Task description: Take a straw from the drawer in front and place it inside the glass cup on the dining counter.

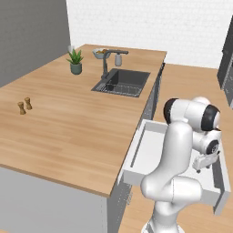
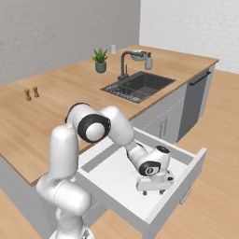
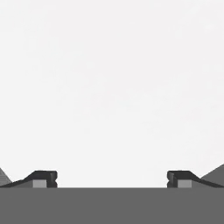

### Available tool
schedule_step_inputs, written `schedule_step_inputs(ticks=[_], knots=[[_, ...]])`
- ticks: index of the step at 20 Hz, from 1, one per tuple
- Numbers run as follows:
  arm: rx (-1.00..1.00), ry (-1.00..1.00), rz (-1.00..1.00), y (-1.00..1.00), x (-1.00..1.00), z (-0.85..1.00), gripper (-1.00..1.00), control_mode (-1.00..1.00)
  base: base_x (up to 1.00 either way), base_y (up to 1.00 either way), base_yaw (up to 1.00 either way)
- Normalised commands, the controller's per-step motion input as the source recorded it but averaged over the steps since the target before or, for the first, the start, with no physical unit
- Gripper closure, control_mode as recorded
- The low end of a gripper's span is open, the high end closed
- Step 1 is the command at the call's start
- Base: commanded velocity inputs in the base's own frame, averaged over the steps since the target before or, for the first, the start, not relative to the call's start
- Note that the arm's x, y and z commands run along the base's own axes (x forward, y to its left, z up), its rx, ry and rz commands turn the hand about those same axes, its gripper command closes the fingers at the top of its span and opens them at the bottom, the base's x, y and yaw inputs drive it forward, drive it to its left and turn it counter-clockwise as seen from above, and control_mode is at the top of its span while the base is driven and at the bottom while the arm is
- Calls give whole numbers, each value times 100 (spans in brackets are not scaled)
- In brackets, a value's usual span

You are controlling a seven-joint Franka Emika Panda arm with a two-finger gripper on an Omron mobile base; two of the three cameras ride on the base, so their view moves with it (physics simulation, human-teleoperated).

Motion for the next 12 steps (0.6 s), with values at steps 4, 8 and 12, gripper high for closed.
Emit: schedule_step_inputs(ticks=[4,8,12], knots=[[0,-7,-5,-48,-42,23,-100,-100,0,0,0],[-1,-12,-23,14,2,57,-100,-100,0,0,0],[-4,-18,-44,68,15,63,-100,-100,0,0,0]])
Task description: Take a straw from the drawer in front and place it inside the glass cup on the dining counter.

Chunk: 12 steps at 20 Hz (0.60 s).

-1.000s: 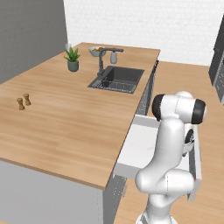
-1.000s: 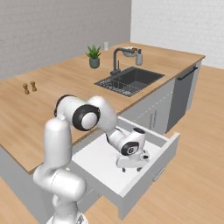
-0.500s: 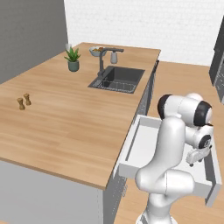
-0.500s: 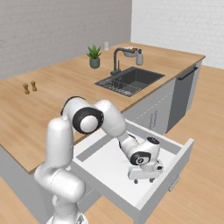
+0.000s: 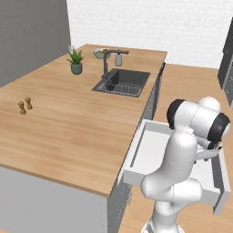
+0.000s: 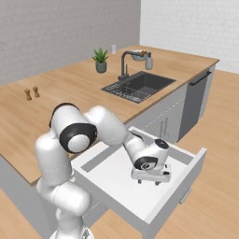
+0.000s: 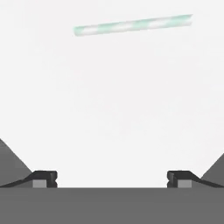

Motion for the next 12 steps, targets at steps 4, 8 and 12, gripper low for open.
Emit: schedule_step_inputs(ticks=[4,8,12], knots=[[0,-4,-60,73,6,36,-100,-100,0,0,0],[0,1,-71,49,13,17,-100,-100,0,0,0],[0,6,-71,12,18,17,-100,-100,0,0,0]])
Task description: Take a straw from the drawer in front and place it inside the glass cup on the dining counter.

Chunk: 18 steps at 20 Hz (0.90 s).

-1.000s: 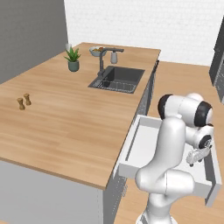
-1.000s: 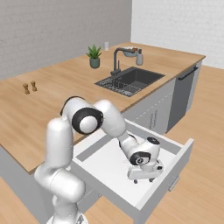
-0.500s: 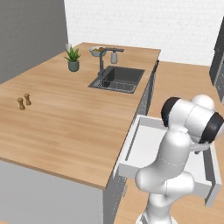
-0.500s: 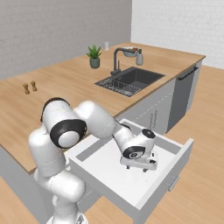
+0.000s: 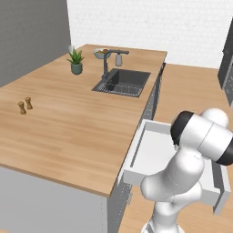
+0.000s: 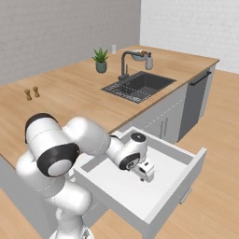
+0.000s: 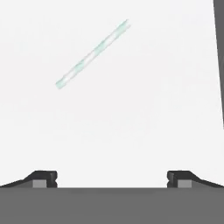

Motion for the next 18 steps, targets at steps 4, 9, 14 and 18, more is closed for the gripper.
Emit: schedule_step_inputs(ticks=[4,9,14,18], knots=[[0,4,-58,-7,18,7,-100,-100,0,0,0],[0,12,-46,-8,37,0,-100,-100,0,0,0],[0,13,-26,-31,28,0,-100,-100,0,0,0],[3,8,-12,-32,26,0,-100,-100,0,0,0]])
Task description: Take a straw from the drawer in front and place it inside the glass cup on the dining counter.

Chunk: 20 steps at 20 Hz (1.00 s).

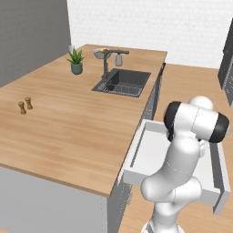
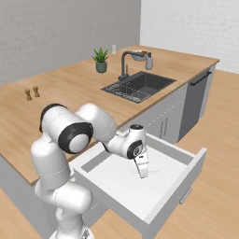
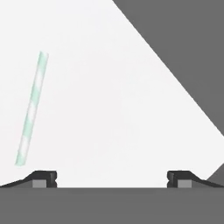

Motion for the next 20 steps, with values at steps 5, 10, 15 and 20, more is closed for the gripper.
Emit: schedule_step_inputs(ticks=[5,10,15,20], knots=[[7,1,-2,-17,22,-5,-100,-100,0,0,0],[8,1,-2,-13,11,-18,-100,-100,0,0,0],[2,0,-2,-7,10,-31,-100,-100,0,0,0],[0,2,-5,0,22,-27,-100,-100,0,0,0]])
